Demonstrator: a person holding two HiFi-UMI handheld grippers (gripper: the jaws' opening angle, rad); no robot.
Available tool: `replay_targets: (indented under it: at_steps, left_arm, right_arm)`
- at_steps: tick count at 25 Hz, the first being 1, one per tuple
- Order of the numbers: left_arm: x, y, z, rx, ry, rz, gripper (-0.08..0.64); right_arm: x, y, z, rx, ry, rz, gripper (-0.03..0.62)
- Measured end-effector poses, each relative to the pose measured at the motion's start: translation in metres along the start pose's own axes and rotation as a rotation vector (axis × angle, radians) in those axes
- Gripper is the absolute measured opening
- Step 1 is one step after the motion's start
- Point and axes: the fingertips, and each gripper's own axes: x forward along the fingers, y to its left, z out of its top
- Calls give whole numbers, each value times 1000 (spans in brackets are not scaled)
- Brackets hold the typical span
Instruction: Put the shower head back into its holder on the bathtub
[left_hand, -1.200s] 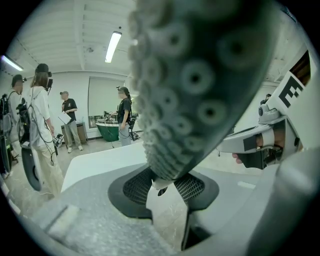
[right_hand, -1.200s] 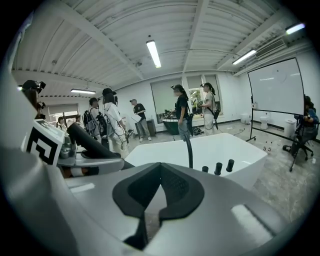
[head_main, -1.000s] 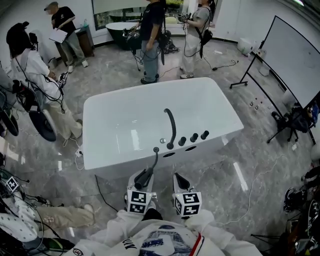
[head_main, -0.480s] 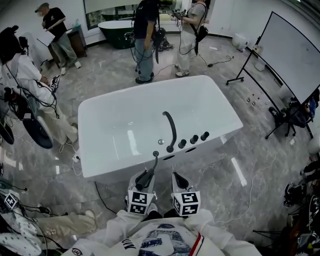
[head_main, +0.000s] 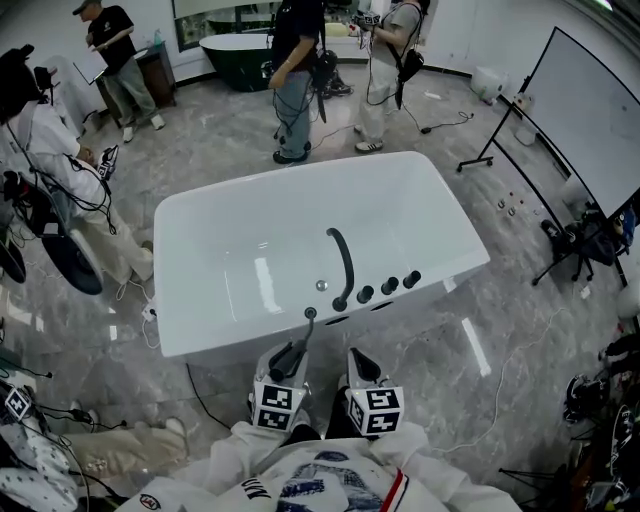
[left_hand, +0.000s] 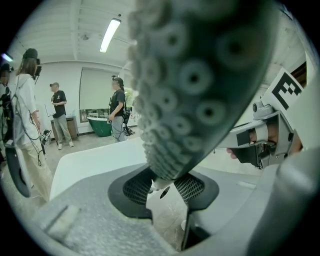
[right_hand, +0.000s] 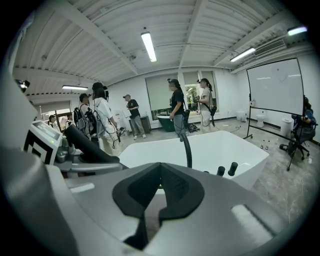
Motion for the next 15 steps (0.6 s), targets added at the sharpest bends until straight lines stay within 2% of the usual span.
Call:
replay_targets:
  at_steps: [15]
  left_arm:
    - [51, 19, 20, -55, 53, 136, 135]
  right_arm:
    - [70, -34, 36, -50, 48, 178, 5]
